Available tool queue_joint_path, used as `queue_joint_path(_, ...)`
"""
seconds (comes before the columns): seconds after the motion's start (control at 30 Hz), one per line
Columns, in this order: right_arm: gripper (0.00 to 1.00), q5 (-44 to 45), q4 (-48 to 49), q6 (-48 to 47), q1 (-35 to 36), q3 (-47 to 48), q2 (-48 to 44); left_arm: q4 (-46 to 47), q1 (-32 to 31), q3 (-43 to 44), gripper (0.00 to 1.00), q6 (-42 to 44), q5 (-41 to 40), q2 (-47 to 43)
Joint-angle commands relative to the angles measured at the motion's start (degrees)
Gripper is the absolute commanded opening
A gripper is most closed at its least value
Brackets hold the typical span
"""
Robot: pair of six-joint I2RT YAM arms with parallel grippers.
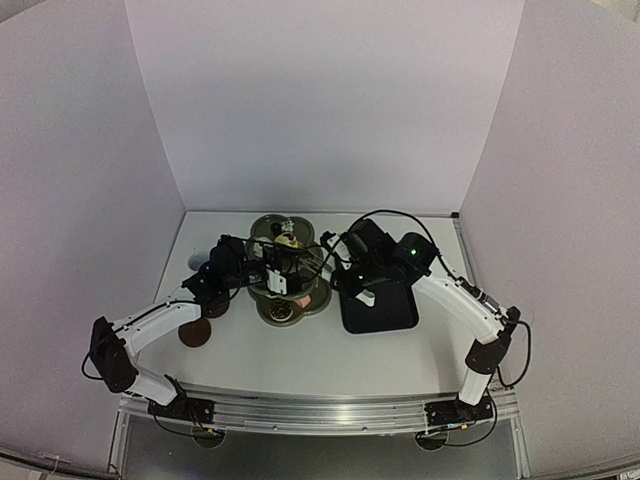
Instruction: Serve the afternoon tea
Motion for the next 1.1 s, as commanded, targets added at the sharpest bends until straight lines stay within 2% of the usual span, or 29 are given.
queue_joint_path(0.0, 0.32, 0.30, 1.03, -0.14, -0.02, 2.60, 0.24, -0.16, -0.04, 4.10, 0.55, 2.30, 0.61, 2.47)
queue_joint_path(0.37, 0.32, 0.06, 1.02, -0.26, -0.05, 2.97, 0.29, -5.37, -0.04, 6.38, 0.56, 8.98, 0.21, 5.26)
queue_joint_path(0.6, 0.32, 0.24, 1.02, -0.18, -0.05, 3.32, 0.87, -5.10, -0.04, 6.65, 0.33, 10.13, 0.75, 5.36)
queue_joint_path(0.8, 0.32, 0.88, 1.01, 0.06, -0.06, 3.36, 0.78, -2.97, -0.07, 5.30, 0.21, 9.83, 0.92, 4.71)
queue_joint_path(1.0, 0.33, 1.29, 0.93, 0.27, -0.04, 3.58, 0.77, -1.54, -0.04, 4.97, 0.01, 8.92, 1.44, 4.86)
queue_joint_path(1.07, 0.35, 1.60, 0.81, 0.46, -0.06, 3.62, 0.90, -0.94, -0.04, 4.91, 0.00, 8.39, 1.53, 4.96)
